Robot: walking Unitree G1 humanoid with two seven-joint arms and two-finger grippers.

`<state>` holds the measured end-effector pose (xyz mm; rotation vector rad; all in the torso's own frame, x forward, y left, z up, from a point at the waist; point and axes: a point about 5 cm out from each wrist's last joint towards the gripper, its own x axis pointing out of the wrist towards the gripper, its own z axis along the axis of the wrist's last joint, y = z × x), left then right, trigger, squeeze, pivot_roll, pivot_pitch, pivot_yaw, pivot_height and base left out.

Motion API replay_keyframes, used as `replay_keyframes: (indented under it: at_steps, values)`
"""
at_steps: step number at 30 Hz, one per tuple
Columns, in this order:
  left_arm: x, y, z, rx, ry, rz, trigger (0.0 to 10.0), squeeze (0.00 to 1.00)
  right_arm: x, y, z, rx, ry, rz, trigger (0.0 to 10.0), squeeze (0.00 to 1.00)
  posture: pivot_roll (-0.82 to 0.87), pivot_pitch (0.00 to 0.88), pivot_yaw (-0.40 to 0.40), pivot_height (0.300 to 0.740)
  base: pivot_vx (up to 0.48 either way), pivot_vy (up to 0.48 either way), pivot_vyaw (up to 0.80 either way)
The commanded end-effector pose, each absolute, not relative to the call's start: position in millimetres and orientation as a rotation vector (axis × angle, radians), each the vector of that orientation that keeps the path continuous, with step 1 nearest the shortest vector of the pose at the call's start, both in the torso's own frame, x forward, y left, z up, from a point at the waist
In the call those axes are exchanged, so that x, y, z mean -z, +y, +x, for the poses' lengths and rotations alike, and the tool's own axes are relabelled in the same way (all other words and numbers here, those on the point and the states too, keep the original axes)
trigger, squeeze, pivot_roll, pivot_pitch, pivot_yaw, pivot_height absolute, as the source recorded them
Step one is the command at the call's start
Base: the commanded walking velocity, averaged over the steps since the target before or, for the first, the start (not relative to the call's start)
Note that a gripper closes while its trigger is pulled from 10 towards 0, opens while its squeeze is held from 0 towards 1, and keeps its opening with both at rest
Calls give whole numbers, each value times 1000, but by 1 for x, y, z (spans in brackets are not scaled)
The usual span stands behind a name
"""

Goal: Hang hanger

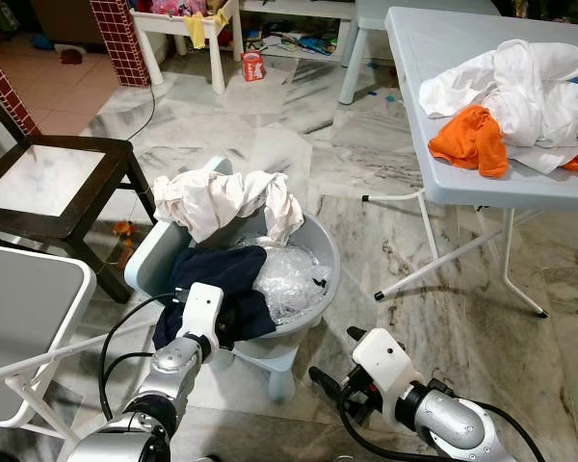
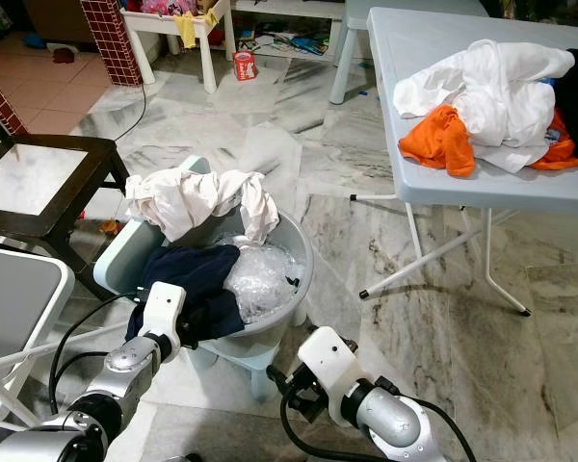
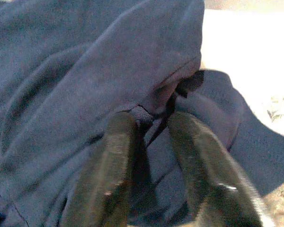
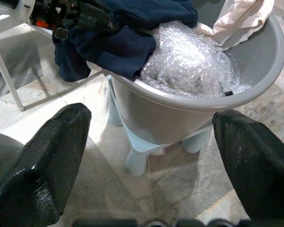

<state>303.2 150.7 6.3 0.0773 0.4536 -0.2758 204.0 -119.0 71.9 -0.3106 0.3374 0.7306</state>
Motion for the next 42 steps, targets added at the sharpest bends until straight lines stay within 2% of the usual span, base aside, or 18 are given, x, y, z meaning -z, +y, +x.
replay_keyframes:
  at_steps: [1,23,27,38,42]
  values:
    - [-3,147,301,298,475,73,0,0,-70,-119,203,-733,351,-310,10000,0,-293,157,-2,740,0,0,0]
    - [-14,147,310,284,423,65,0,0,-69,-118,207,-721,347,-309,10000,0,-282,137,0,740,0,0,0]
    - [-41,149,330,243,273,67,0,0,-70,-114,216,-715,323,-308,10000,0,-262,116,8,740,0,0,0]
    - [-93,138,355,256,0,39,0,0,-69,-102,227,-718,291,-297,10000,0,-220,76,20,740,0,0,0]
    - [-111,138,362,235,-88,85,0,0,-69,-98,230,-725,279,-296,10000,0,-207,64,23,740,0,0,0]
